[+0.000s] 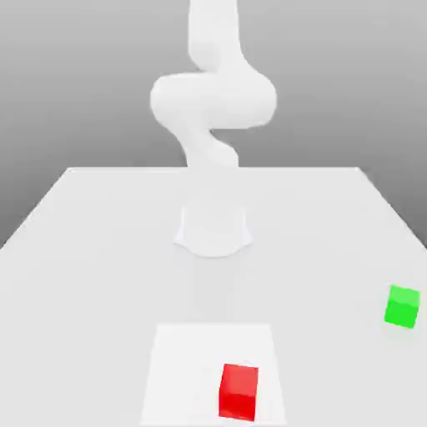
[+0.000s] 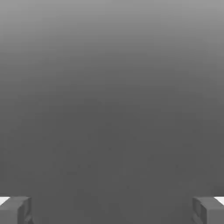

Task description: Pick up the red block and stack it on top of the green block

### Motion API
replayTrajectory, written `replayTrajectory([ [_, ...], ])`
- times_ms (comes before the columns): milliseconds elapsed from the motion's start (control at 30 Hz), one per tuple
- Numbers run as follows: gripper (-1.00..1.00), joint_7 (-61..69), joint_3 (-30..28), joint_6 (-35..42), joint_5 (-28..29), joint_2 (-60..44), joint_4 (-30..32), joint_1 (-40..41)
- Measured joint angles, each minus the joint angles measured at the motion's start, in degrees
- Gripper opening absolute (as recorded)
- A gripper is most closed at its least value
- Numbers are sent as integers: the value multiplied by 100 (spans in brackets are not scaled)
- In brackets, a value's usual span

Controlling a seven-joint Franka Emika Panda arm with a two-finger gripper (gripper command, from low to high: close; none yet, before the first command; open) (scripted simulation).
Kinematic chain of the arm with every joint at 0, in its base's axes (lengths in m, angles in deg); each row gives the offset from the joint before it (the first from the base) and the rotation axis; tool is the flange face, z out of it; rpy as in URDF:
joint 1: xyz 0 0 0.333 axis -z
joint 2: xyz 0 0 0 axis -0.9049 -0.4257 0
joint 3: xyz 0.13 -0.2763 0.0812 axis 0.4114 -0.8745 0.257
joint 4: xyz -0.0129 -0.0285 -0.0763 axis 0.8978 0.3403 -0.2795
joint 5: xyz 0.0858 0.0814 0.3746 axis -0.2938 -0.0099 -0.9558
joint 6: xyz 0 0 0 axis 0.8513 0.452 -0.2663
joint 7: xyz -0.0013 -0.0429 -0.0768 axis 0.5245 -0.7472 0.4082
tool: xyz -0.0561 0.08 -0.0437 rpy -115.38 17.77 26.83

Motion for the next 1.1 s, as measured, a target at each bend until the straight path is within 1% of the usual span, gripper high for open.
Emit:
replayTrajectory([
  [200,0,1538,-635,-365,-322,-1023,195,-751],
  [400,0,3096,-1126,-713,-717,-2031,382,-1348],
  [567,0,4398,-1366,-998,-1055,-2878,536,-1686],
  [733,0,5623,-1433,-1295,-1284,-3702,694,-1871],
  [900,0,6662,-1412,-1628,-1252,-4466,865,-1938],
  [1100,0,7520,-1388,-2097,-768,-5275,1066,-1896],
])
